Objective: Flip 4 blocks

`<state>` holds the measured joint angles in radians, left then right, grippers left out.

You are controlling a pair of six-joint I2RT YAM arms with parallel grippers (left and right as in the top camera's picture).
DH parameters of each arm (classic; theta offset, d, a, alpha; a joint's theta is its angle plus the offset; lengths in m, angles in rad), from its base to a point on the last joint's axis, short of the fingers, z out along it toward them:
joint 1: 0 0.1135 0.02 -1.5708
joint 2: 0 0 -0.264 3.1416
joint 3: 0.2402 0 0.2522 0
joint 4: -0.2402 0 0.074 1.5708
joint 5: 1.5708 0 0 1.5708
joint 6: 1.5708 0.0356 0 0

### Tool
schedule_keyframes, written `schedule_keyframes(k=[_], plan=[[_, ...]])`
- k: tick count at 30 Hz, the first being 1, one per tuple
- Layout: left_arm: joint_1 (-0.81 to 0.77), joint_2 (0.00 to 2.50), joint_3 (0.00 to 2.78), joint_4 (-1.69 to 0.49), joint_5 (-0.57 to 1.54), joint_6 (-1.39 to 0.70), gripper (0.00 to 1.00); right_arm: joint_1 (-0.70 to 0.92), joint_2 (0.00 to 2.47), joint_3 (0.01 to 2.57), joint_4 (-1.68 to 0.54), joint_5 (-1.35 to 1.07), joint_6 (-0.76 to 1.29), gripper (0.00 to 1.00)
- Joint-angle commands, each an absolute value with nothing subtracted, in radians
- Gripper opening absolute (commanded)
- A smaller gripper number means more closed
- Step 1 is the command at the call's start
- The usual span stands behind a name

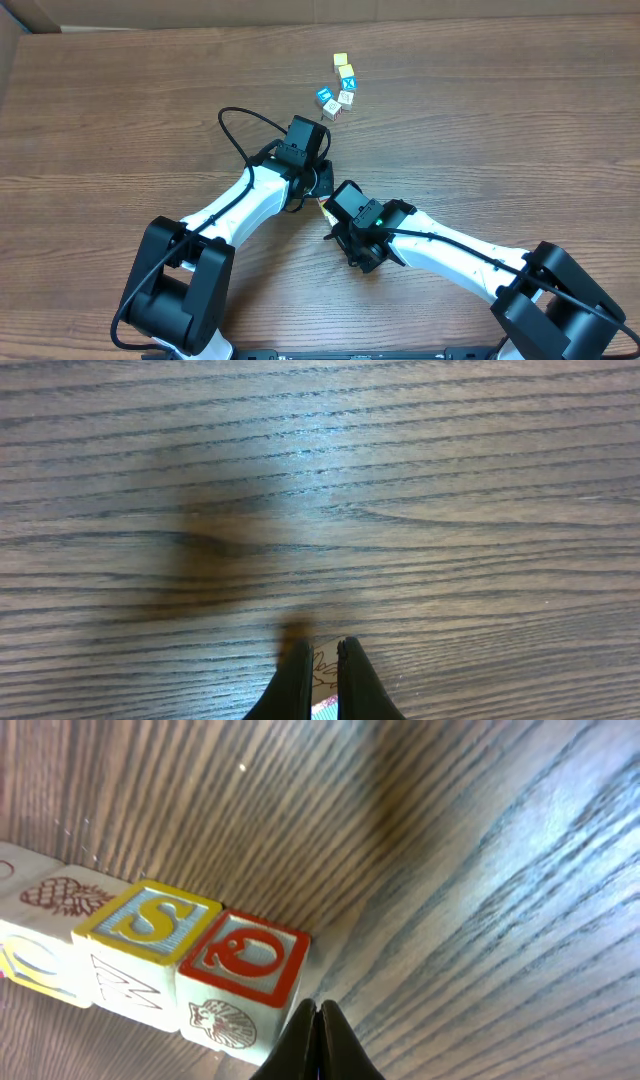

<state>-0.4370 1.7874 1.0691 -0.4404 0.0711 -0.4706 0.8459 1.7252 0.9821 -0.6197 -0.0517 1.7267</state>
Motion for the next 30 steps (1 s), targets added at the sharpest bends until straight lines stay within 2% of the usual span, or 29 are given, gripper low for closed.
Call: schedule_keyframes(k=[1, 30], plan=[[-0.438, 1.806, 1.091, -0.437, 0.070, -0.456, 0.04, 0.852, 1.713, 0.987, -0.617, -0.015, 1.721, 0.04], [-0.439, 1.806, 1.091, -0.424, 0.058, -0.448, 0.04, 0.884, 1.719, 0.987, -0.584, -0.016, 1.728, 0.04]])
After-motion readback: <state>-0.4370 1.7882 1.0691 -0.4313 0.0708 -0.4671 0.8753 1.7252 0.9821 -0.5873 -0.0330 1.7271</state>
